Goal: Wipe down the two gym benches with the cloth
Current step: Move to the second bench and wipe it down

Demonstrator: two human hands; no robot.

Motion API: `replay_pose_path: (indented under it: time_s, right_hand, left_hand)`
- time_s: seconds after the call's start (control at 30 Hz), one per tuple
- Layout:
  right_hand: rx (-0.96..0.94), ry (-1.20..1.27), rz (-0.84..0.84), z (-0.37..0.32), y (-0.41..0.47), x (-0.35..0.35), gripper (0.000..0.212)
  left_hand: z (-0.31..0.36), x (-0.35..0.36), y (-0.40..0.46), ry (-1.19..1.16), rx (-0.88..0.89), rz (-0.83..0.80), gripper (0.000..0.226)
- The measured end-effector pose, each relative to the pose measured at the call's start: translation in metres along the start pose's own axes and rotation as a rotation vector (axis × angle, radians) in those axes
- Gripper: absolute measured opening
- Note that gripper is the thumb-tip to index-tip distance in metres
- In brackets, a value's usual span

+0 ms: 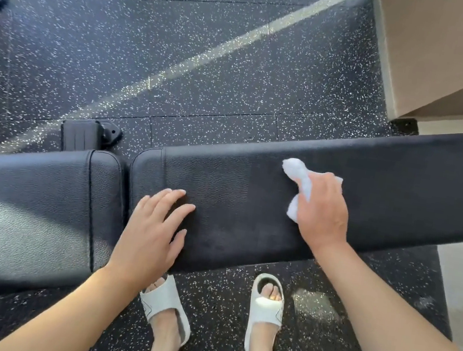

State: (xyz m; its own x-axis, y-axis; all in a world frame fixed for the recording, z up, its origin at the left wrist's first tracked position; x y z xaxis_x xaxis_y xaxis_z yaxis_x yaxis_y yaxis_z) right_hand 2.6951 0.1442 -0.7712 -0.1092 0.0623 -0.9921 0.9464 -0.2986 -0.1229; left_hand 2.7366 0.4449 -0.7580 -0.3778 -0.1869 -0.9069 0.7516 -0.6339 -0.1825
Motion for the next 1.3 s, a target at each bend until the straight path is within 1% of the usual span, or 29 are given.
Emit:
replay_pose_path:
  time_s: [0.03, 0.07, 0.1, 0.13, 0.17, 0.2, 0.27, 0.33, 0.4, 0.47, 0.53, 0.57, 0.63, 0.67, 0.7, 0.77, 0.83, 0.87, 0.93, 0.97, 1.0, 1.03, 1.07, 1.1, 1.17, 1.2, 1.23, 1.3]
  right_hand:
    - [0.079, 0.02, 0.012, 0.025, -0.005, -0.006, 0.064]
    - [0.17, 0.041, 0.018, 0.038, -0.01, -0.01, 0.062]
    - [0.248, 0.06, 0.025, 0.038, -0.014, -0.012, 0.057]
    - [0.277, 0.077, 0.032, 0.026, -0.02, -0.011, 0.052]
    - [0.243, 0.1, 0.025, 0.001, -0.024, -0.005, 0.048]
    - [0.162, 0.128, -0.013, -0.034, -0.031, 0.005, 0.044]
    - [0.004, 0.281, -0.045, -0.11, -0.054, 0.02, 0.036]
    - [-0.153, 0.387, 0.037, -0.166, -0.076, 0.019, 0.029]
    - [-0.269, 0.375, 0.108, -0.176, -0.082, 0.014, 0.027]
    - [-0.34, 0.343, 0.195, -0.148, -0.079, 0.01, 0.022]
    - [-0.274, 0.337, 0.234, -0.087, -0.065, 0.0, 0.019]
    - [-0.218, 0.326, 0.232, -0.049, -0.054, -0.006, 0.025]
    - [-0.066, 0.222, 0.182, 0.037, -0.028, -0.016, 0.044]
    - [0.036, 0.159, 0.176, 0.083, -0.018, -0.021, 0.047]
    - [0.156, 0.132, 0.187, 0.128, -0.011, -0.026, 0.041]
    - [0.359, 0.154, 0.234, 0.197, -0.013, -0.032, 0.019]
    - [0.45, 0.179, 0.23, 0.22, -0.018, -0.025, 0.009]
    - [0.507, 0.194, 0.227, 0.22, -0.017, -0.023, 0.008]
    - [0.616, 0.192, 0.197, 0.203, -0.017, -0.017, 0.012]
    - [0.582, 0.179, 0.187, 0.182, -0.016, -0.014, 0.02]
    - [0.489, 0.168, 0.177, 0.15, -0.014, -0.013, 0.032]
    - [0.382, 0.225, 0.156, 0.114, -0.017, -0.01, 0.039]
    - [0.273, 0.288, 0.129, 0.078, -0.022, -0.003, 0.04]
    - [0.148, 0.303, 0.079, 0.04, -0.03, 0.007, 0.037]
    - [-0.061, 0.318, -0.034, -0.012, -0.045, 0.018, 0.047]
    - [-0.099, 0.325, -0.082, -0.019, -0.047, 0.021, 0.048]
    - [-0.096, 0.351, -0.06, -0.015, -0.046, 0.014, 0.041]
    - [-0.019, 0.429, 0.011, 0.006, -0.044, -0.011, 0.023]
  left_hand:
    - [0.012, 0.002, 0.008, -0.004, 0.011, 0.006, 0.043]
    - [0.022, 0.003, 0.015, -0.011, 0.011, 0.012, 0.042]
    - [0.03, 0.004, 0.023, -0.018, 0.005, 0.018, 0.042]
    - [0.034, 0.004, 0.031, -0.021, -0.006, 0.025, 0.044]
    - [0.035, 0.003, 0.039, -0.022, -0.023, 0.037, 0.045]
    - [0.032, 0.002, 0.047, -0.024, -0.048, 0.051, 0.046]
    - [0.021, 0.001, 0.06, -0.025, -0.103, 0.076, 0.045]
    - [0.013, 0.0, 0.064, 0.004, -0.111, 0.086, 0.045]
    - [0.015, 0.001, 0.062, 0.053, -0.068, 0.067, 0.049]
    - [0.022, 0.004, 0.06, 0.099, -0.021, 0.057, 0.049]
    - [0.034, 0.008, 0.06, 0.106, 0.0, 0.057, 0.047]
    - [0.042, 0.012, 0.061, 0.1, -0.001, 0.055, 0.047]
    - [0.065, 0.022, 0.065, 0.094, -0.001, 0.034, 0.049]
    - [0.078, 0.029, 0.068, 0.094, -0.002, 0.02, 0.051]
    - [0.091, 0.035, 0.07, 0.092, -0.002, 0.008, 0.053]
    - [0.115, 0.046, 0.076, 0.083, 0.008, -0.011, 0.055]
    - [0.132, 0.054, 0.079, 0.079, 0.019, -0.023, 0.055]
    - [0.136, 0.056, 0.08, 0.073, 0.014, -0.026, 0.054]
    - [0.141, 0.058, 0.081, 0.054, -0.005, -0.029, 0.053]
    - [0.142, 0.057, 0.081, 0.046, -0.012, -0.034, 0.053]
    - [0.142, 0.056, 0.082, 0.04, -0.013, -0.043, 0.053]
    - [0.142, 0.054, 0.083, 0.035, -0.009, -0.054, 0.053]
    - [0.142, 0.052, 0.084, 0.031, -0.001, -0.063, 0.053]
    - [0.14, 0.049, 0.085, 0.03, 0.011, -0.075, 0.052]
    - [0.138, 0.045, 0.087, 0.021, 0.024, -0.128, 0.054]
    - [0.137, 0.043, 0.089, 0.017, 0.023, -0.165, 0.057]
    - [0.136, 0.039, 0.091, 0.015, 0.015, -0.2, 0.057]
    - [0.135, 0.027, 0.095, 0.01, -0.012, -0.224, 0.053]
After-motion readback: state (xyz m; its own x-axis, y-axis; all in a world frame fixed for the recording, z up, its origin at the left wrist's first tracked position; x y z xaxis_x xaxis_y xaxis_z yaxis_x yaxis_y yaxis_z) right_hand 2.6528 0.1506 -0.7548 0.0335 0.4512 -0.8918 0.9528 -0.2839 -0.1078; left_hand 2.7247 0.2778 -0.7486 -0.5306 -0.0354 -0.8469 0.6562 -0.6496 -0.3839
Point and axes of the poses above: each hand's wrist, its own y-axis towards the middle knuckle, its own x-axis out of the palm, z = x × y, the point moved 10 cm from there along y, towards the middle knuckle, and after that the axes turned 3 degrees about -x, right-handed, at the moved point
